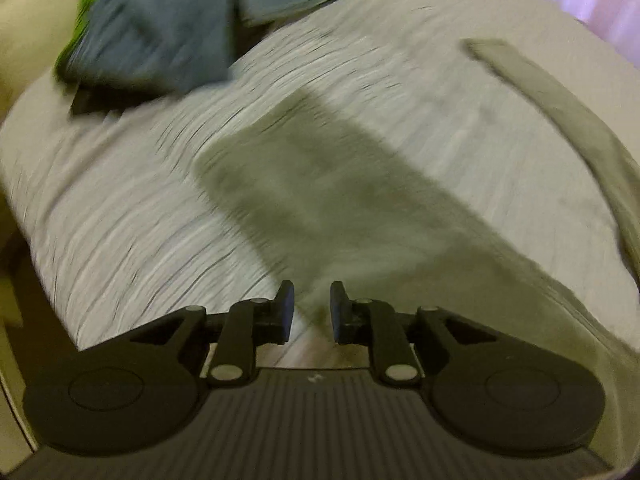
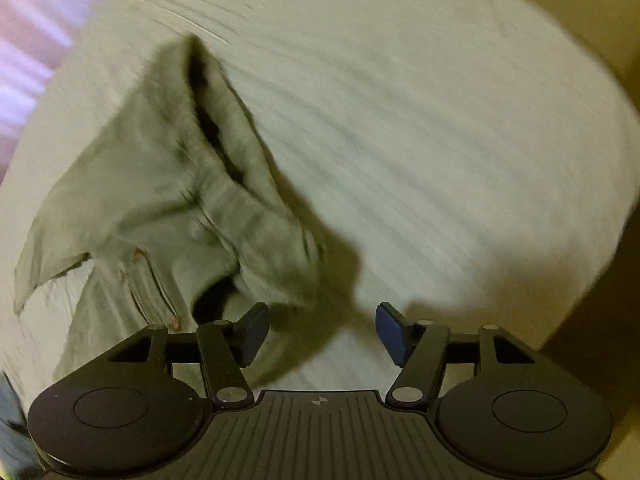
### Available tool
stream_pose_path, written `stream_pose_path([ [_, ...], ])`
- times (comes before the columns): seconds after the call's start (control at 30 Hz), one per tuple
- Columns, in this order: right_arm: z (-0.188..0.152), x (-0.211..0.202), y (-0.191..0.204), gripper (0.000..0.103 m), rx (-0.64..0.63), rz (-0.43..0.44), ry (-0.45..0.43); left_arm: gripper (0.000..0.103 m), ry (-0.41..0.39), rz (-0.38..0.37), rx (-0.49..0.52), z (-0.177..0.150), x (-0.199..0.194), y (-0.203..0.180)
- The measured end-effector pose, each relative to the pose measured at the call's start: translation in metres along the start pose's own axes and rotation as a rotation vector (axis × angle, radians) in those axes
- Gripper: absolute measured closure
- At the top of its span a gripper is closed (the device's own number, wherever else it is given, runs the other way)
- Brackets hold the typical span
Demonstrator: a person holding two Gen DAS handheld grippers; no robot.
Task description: Fold clothes
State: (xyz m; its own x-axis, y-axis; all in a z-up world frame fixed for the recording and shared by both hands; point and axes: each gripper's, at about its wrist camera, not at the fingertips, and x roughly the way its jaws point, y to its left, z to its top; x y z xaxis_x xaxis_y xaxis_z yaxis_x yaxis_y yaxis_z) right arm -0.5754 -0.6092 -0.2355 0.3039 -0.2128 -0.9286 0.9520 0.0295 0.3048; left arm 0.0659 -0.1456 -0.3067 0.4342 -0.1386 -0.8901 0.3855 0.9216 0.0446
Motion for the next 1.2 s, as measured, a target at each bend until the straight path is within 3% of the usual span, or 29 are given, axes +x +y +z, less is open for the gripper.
stream_pose_path([
  [0.1,0.021,-0.014,0.011,0.041,-0.05,0.047,-0.084,0.078,-0.044,-0.066,0.064,0.014,-0.006,-0.03],
  [0.23,0.047,-0.014,0.025,0.041,-0.036,0.126,-0.148,0.071,-0.054,-0.172,0.059,0.038,-0.002,-0.064],
  [0.43,0.079,0.011,0.053,0.041,-0.045,0.186,-0.191,0.064,-0.003,-0.306,0.004,0.082,0.033,-0.122],
  [0.57,0.104,0.033,0.072,0.041,-0.039,0.21,-0.218,0.064,0.024,-0.346,0.005,0.109,0.052,-0.155],
  [0.73,0.136,0.061,0.092,0.041,-0.075,0.224,-0.234,0.063,0.031,-0.339,0.051,0.12,0.054,-0.171],
  [1.0,0.18,0.137,0.102,0.041,-0.168,0.277,-0.129,0.062,0.061,-0.264,0.004,0.098,0.048,-0.162],
  [1.03,0.185,0.145,0.099,0.049,-0.157,0.308,-0.107,0.062,0.07,-0.25,-0.002,0.093,0.047,-0.162],
  [1.07,0.189,0.151,0.097,0.09,-0.15,0.335,-0.09,0.062,0.078,-0.238,-0.003,0.088,0.045,-0.162],
  [1.1,0.193,0.152,0.095,0.098,-0.144,0.346,-0.091,0.062,0.085,-0.225,-0.005,0.084,0.043,-0.162],
  [1.2,0.205,0.13,0.084,0.1,-0.114,0.426,-0.194,0.062,0.091,-0.208,-0.005,0.073,0.033,-0.166],
])
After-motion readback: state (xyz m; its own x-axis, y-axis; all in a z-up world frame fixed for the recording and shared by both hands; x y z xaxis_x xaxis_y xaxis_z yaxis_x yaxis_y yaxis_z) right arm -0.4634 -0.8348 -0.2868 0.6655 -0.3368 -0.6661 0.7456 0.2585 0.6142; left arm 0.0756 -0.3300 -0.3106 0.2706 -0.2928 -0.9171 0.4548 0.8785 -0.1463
